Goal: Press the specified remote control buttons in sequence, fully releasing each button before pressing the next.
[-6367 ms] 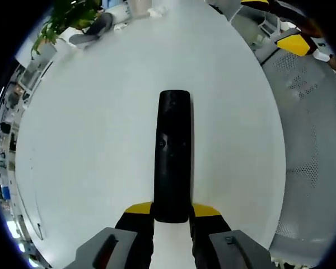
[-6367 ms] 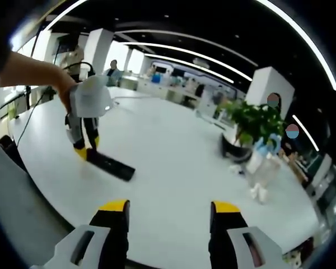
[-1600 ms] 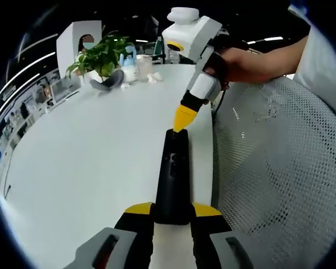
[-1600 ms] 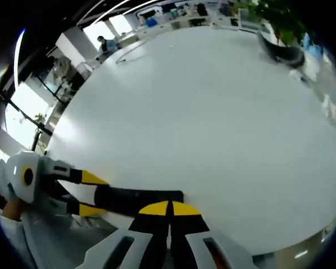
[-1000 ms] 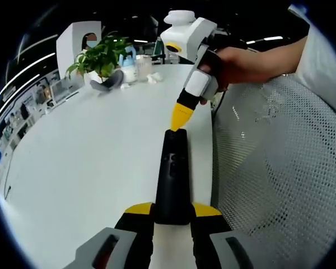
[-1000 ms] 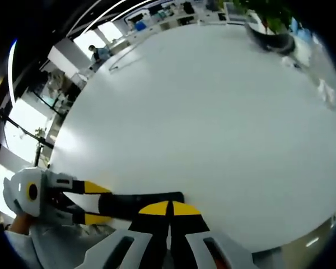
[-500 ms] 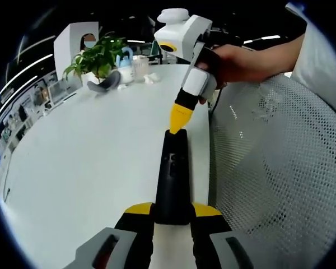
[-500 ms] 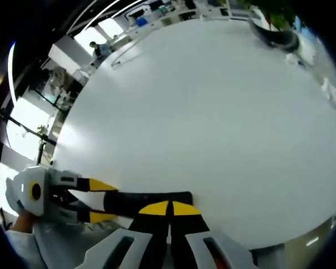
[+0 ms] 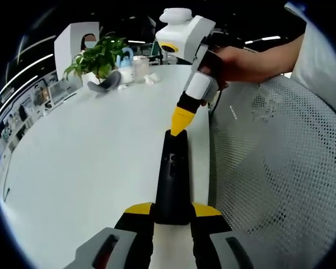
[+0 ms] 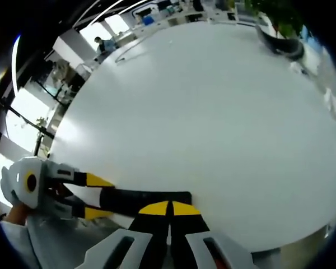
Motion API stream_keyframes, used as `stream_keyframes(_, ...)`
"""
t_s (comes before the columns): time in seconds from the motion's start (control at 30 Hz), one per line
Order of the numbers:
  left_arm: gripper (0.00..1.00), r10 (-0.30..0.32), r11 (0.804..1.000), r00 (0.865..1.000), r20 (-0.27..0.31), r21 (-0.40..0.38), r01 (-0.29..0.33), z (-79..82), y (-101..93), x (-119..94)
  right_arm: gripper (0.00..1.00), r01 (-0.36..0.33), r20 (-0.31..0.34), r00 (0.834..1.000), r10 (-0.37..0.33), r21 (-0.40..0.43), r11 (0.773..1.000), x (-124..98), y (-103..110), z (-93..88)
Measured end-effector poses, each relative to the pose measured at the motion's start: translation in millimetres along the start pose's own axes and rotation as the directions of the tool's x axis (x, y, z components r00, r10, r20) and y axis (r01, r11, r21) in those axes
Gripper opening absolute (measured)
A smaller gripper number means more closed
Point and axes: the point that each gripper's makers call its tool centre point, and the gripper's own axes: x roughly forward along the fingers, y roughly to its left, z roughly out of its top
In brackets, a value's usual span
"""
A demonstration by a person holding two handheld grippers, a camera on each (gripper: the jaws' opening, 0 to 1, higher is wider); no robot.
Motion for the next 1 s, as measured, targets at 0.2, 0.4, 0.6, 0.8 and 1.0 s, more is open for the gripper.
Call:
stream_keyframes(0.2,0.24,0.001,1.000,1.000,0.001,0.000,-0.001,0.2,0.0,0.1,0.00,0.015,-0.001,1.000,-0.015,-0.030,0.999,0.6,-0.8,0.1)
stream_keyframes(0.4,0.24,0.005,1.000,1.000,-0.002,0.000,-0.005,0.6,-0.2,0.1,0.00,0.003,0.004,1.000,-0.003,-0.024,1.000,0.6,-1.4,1.4)
stream_keyframes(0.6,0.24,0.006,1.000,1.000,-0.002,-0.002,-0.006,0.6,-0.5,-0.1,0.00,-0.065,0.012,0.998,0.064,0.166,0.984,-0.7,-2.1,2.4)
stream_keyframes(0.8,0.24,0.006,1.000,1.000,-0.003,-0.002,-0.006,0.2,-0.5,-0.3,0.00,-0.082,0.010,0.997,0.081,0.187,0.979,-0.9,-1.8,2.5)
stream_keyframes(1.0,0.24,0.007,1.000,1.000,-0.002,0.000,-0.007,0.6,-1.2,-0.1,0.00,-0.080,0.008,0.997,0.080,0.136,0.988,-1.0,4.9,4.1)
